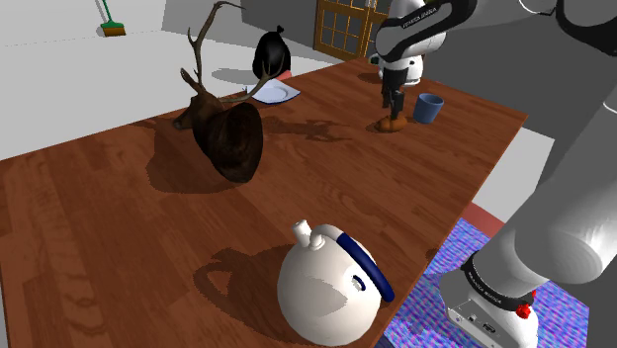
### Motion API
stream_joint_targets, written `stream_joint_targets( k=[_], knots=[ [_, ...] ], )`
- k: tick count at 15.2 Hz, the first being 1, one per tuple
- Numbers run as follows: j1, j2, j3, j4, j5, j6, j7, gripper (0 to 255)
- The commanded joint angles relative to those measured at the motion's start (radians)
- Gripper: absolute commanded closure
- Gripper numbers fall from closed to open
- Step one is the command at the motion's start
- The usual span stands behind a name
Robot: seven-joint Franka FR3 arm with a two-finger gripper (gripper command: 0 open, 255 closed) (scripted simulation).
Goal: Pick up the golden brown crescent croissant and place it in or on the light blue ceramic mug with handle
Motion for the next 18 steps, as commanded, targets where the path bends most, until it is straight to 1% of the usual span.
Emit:
stream_joint_targets(
  k=[1,3,11,18],
  knots=[
    [-0.009,0.085,0.006,0.059,0.014,0.021,-0.072,0],
    [-0.021,0.155,0.014,0.113,0.024,0.035,-0.128,0],
    [-0.036,0.199,0.018,0.063,0.038,0.128,-0.137,0],
    [-0.036,0.2,0.018,0.064,0.038,0.128,-0.137,0]
  ],
)
